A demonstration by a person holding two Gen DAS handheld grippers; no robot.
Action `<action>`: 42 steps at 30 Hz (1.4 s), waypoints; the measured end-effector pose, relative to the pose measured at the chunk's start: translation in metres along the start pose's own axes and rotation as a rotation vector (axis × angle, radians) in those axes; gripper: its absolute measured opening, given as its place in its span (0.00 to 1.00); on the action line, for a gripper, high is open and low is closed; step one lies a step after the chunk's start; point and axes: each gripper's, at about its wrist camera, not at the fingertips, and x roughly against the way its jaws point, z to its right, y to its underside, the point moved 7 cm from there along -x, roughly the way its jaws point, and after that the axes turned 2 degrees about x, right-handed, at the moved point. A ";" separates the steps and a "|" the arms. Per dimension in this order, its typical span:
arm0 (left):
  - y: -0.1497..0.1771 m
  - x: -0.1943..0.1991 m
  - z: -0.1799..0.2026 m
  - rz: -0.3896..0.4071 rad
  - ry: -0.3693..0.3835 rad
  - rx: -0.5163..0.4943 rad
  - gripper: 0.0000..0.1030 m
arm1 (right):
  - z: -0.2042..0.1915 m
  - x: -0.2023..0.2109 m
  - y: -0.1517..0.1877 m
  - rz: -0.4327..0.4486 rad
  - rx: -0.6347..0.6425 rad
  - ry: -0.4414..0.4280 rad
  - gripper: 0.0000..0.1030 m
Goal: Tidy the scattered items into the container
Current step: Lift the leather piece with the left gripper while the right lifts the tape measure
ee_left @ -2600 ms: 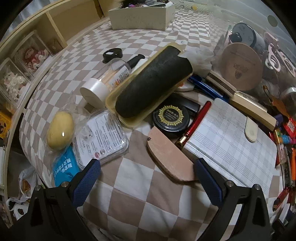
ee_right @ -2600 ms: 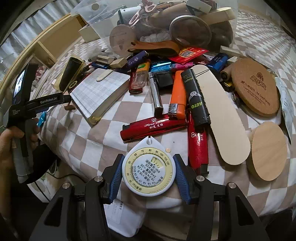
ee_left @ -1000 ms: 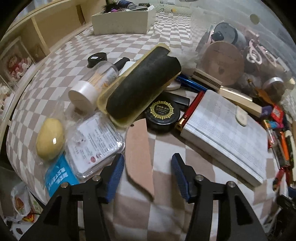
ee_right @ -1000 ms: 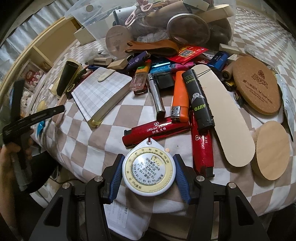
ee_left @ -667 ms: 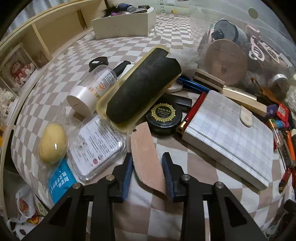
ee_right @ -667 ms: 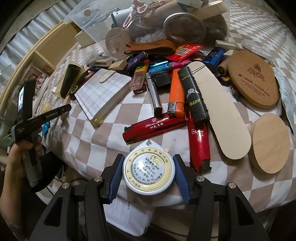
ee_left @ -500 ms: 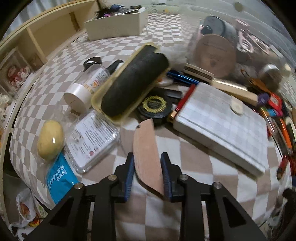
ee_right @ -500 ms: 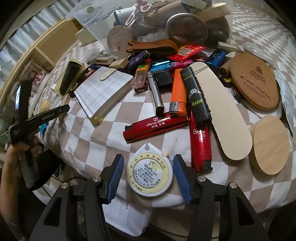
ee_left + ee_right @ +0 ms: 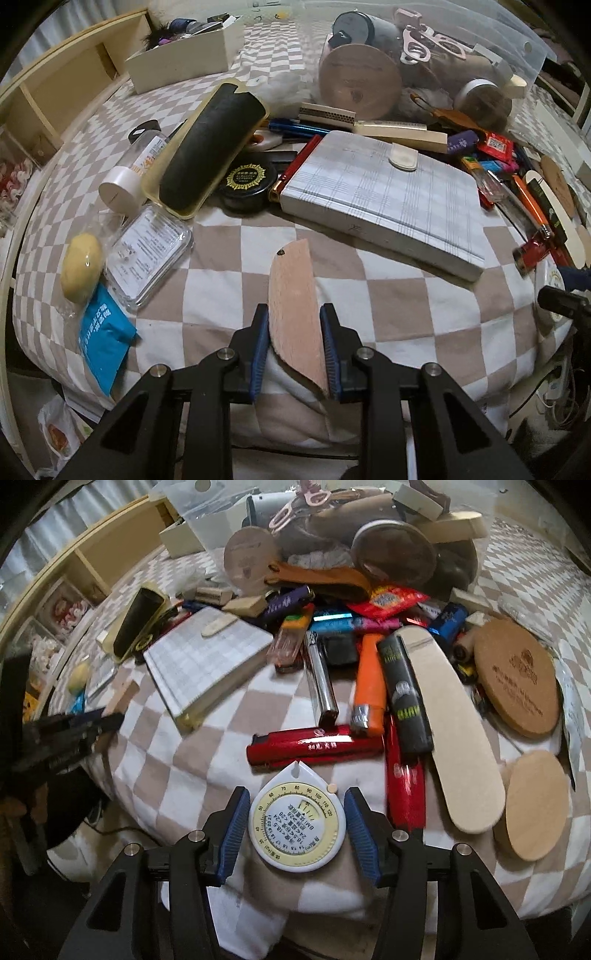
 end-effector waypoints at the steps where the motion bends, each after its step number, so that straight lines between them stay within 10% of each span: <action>1: 0.001 0.001 0.002 0.002 -0.005 -0.001 0.27 | -0.001 -0.001 -0.001 -0.002 0.007 0.000 0.53; 20: -0.003 -0.011 0.004 -0.024 -0.082 -0.058 0.27 | -0.009 -0.003 0.015 -0.009 0.138 0.085 0.56; 31: -0.004 -0.018 -0.012 -0.072 0.045 0.125 0.29 | -0.010 -0.002 0.014 -0.008 0.131 0.092 0.53; 42: -0.001 -0.009 -0.005 0.010 0.055 0.077 0.25 | -0.011 0.000 0.015 -0.004 0.127 0.089 0.53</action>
